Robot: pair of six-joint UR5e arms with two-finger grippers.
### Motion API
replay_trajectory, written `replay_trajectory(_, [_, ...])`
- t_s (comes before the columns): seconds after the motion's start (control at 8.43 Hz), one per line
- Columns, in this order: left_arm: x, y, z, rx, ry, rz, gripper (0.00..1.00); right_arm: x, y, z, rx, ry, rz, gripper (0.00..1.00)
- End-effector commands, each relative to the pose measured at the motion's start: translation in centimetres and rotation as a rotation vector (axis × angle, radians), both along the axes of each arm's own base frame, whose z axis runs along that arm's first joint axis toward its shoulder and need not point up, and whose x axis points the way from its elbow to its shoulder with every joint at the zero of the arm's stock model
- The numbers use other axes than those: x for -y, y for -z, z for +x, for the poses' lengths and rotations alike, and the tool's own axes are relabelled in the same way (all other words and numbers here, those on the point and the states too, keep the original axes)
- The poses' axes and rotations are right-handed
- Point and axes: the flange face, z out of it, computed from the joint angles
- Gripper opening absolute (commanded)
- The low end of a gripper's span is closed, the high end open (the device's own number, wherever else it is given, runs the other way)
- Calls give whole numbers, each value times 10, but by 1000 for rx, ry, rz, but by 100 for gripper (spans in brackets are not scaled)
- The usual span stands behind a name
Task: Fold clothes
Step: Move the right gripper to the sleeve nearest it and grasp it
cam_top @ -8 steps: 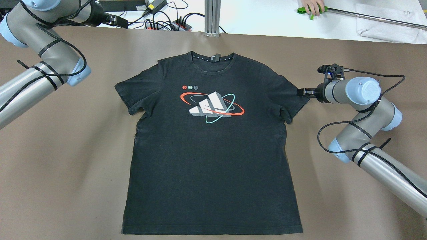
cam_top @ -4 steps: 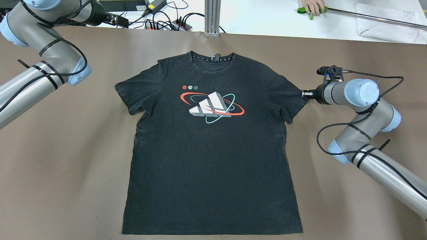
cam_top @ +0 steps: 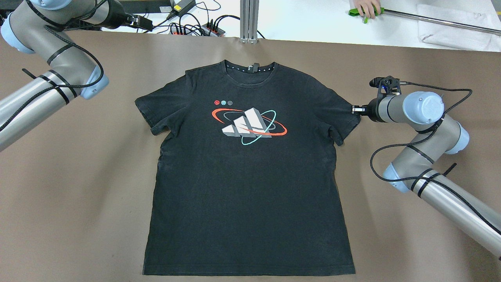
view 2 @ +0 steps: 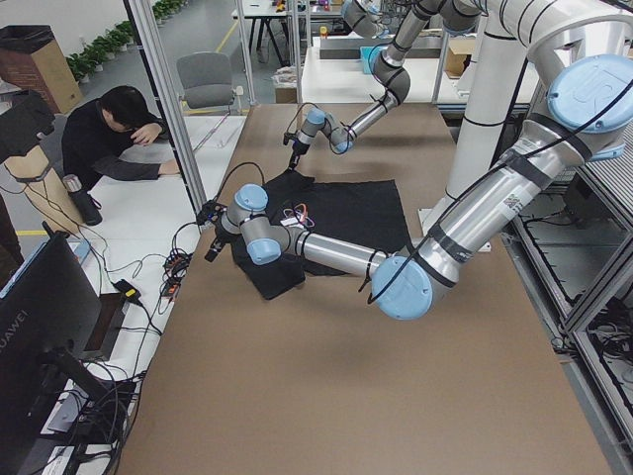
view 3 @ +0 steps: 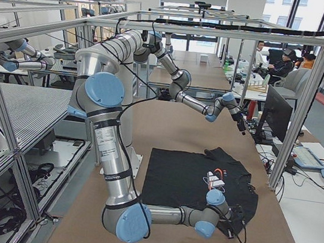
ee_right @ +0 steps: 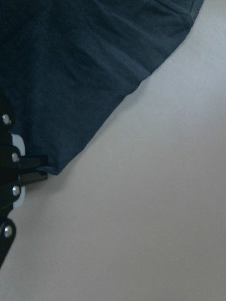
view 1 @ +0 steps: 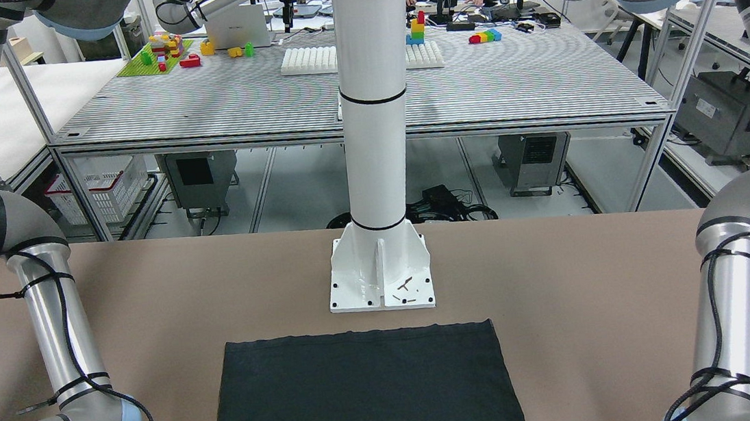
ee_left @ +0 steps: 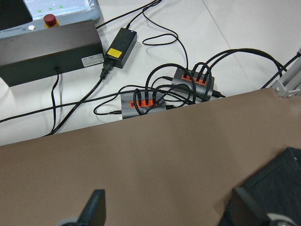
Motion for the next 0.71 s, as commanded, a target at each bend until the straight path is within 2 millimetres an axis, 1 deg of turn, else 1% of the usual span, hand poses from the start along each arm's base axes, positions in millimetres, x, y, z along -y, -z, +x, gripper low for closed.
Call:
replay_trajectory(0.0, [0, 0, 0, -1, 1, -2, 94, 12, 41, 13, 39, 37, -5, 0])
replay_trajectory(0.24, [1, -2, -1, 0, 3, -5, 94, 20, 80, 10, 57, 42, 20, 0])
replay_trajectory(0.36, [0, -3, -1, 1, 3, -6, 94, 23, 95, 6, 65, 52, 25, 0])
replay_trajectory(0.47, [0, -2, -1, 0, 3, -5, 94, 32, 122, 0, 68, 55, 28, 0])
replay_trajectory(0.59, [0, -4, -1, 1, 3, -7, 94, 35, 149, -6, 78, 59, 43, 0])
